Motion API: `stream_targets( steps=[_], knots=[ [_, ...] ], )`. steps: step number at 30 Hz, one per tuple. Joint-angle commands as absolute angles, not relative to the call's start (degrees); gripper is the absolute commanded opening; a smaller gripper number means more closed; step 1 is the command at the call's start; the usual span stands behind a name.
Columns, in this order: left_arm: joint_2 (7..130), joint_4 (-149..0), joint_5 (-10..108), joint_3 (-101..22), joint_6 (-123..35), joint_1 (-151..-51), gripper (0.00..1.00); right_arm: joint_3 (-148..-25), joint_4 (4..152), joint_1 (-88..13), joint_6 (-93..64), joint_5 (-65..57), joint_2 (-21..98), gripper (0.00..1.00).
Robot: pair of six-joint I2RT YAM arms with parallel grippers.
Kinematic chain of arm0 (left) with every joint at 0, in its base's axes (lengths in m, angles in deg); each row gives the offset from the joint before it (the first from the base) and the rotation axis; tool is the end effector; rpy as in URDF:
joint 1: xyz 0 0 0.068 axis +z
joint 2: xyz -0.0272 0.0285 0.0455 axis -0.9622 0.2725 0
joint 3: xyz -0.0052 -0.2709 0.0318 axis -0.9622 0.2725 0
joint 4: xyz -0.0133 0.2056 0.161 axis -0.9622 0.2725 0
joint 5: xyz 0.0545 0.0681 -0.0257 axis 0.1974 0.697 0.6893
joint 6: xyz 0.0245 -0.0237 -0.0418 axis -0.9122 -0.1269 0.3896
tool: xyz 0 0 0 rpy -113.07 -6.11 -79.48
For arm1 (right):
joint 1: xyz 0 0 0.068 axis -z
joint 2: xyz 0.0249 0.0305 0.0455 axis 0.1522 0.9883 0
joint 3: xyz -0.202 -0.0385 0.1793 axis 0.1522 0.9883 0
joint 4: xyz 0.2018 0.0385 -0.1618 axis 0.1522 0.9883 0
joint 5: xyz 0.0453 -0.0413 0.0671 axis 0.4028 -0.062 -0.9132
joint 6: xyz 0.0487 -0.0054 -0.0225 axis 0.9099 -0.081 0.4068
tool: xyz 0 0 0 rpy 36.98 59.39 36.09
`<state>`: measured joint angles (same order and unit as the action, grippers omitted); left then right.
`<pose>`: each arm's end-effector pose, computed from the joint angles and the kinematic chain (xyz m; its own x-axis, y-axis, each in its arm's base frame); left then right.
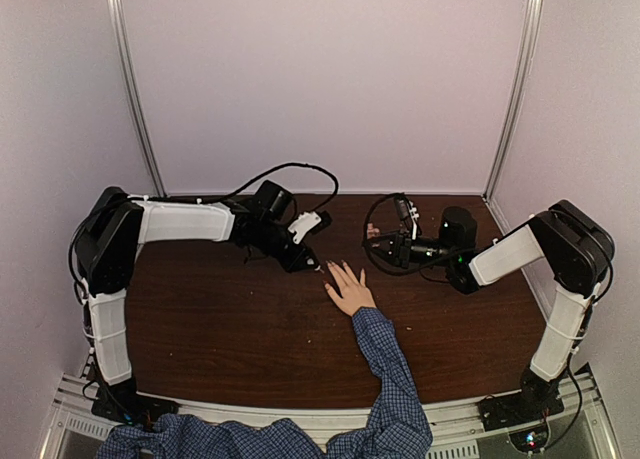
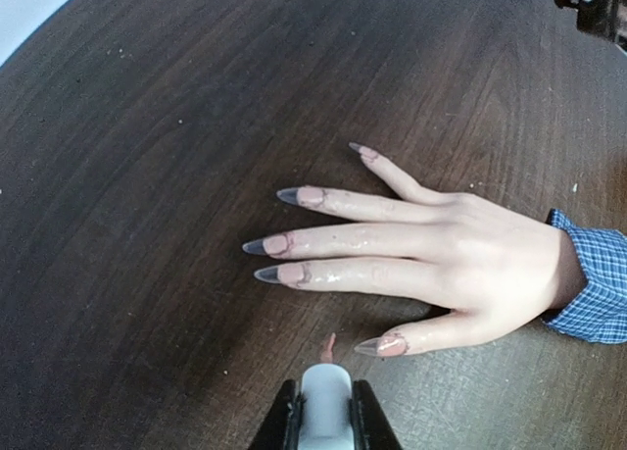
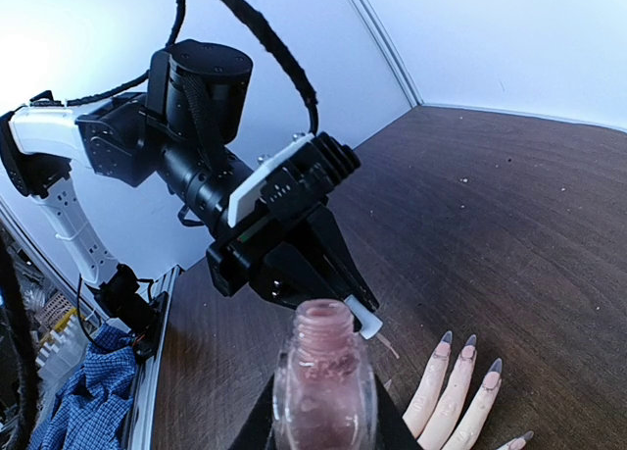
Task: Paint the nails
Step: Paint the nail with the hand.
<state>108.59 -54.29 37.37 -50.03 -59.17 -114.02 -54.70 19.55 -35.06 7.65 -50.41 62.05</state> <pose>0.3304 -0.2915 0.1869 -0.5380 0.5357 -0.6508 0.8090 0.5450 -0.2202 0.3044 0.1825 0.1787 -0.5121 0.0638 -0.8565 -0.8415 0.1624 0.5153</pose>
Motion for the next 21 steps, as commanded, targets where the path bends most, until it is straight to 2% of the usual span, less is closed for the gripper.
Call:
stream_targets(
  steps=[1, 21],
  knots=[
    [105.0, -54.1, 38.0, -49.6, -59.5, -114.5, 0.00, -54.5, 17.1, -34.7, 7.7, -51.0, 62.9, 0.00],
    [108.7, -50.9, 37.6, -51.5, -59.9, -117.3, 0.00, -54.4, 16.8, -34.7, 7.8, -51.0, 62.9, 0.00]
  ],
)
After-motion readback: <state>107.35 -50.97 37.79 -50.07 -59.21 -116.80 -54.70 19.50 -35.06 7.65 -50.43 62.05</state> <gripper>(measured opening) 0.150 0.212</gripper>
